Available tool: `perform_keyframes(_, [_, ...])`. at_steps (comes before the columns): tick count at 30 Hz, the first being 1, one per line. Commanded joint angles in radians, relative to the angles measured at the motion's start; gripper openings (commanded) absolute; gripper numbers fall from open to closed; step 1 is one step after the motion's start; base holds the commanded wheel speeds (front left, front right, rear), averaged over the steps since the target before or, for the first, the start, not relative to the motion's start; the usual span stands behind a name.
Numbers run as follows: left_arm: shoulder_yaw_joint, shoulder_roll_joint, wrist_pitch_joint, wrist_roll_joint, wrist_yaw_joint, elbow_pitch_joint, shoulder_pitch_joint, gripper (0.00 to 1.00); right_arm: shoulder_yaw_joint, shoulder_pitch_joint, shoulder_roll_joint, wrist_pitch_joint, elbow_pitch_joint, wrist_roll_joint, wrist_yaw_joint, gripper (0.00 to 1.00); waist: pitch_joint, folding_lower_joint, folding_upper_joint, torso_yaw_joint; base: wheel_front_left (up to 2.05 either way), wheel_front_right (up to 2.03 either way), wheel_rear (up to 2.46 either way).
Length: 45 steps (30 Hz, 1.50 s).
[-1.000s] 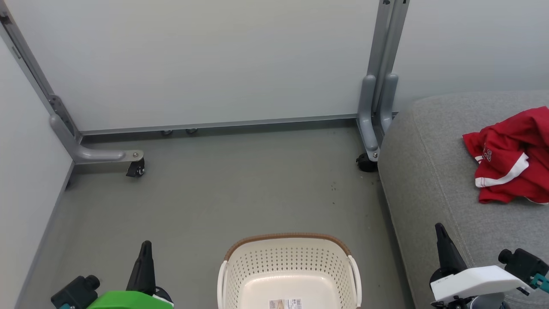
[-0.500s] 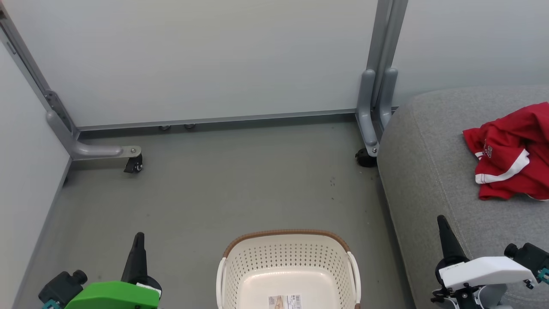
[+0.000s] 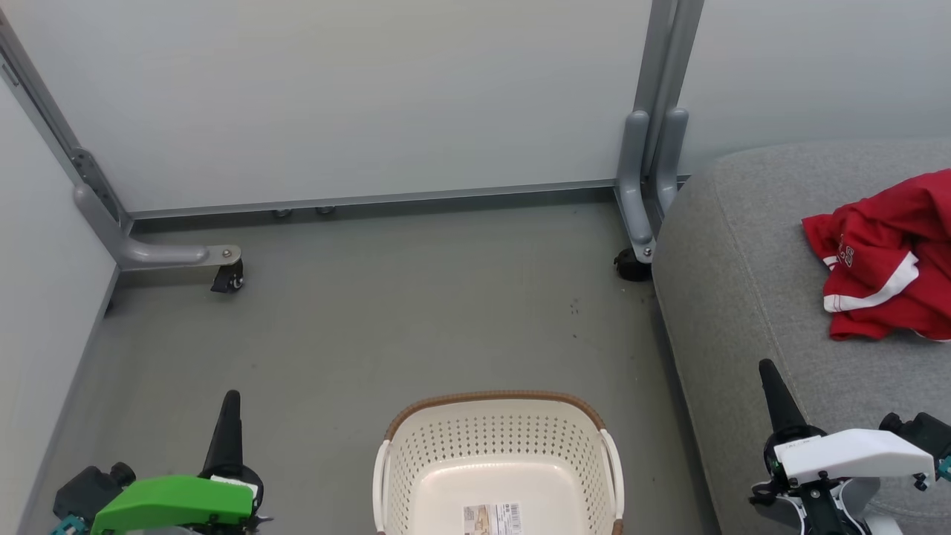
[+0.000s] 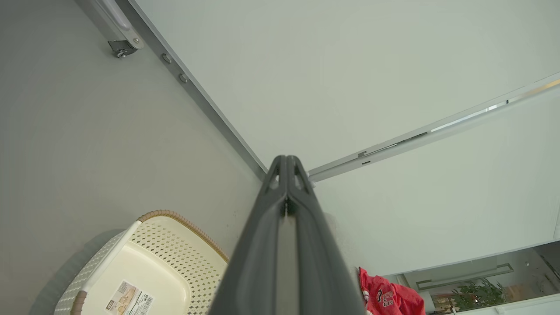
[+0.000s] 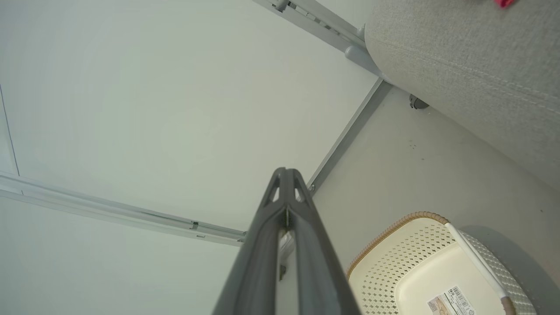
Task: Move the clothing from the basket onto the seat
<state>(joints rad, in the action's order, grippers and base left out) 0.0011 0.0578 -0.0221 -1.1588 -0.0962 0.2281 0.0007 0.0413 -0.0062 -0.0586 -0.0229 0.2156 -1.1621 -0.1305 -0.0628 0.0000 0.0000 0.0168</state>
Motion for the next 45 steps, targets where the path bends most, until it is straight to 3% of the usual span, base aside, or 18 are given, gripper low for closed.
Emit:
perform_keyframes(1, [0.010, 0.010, 0.005, -0.029, -0.006, -0.007, -0.034, 0.00, 0.005, -0.024, -0.007, 0.007, -0.004, -0.028, 0.000, 0.00, 0.002, 0.0000, 0.0000, -0.001, 0.00, 0.00, 0.00])
perform_keyframes(45, [0.088, 0.006, 0.109, -0.402, -0.033, 0.015, -0.105, 0.00, 0.052, -0.095, -0.004, 0.110, 0.025, -0.400, 0.000, 0.00, 0.054, 0.0000, 0.0000, -0.014, 0.00, 0.00, 0.00])
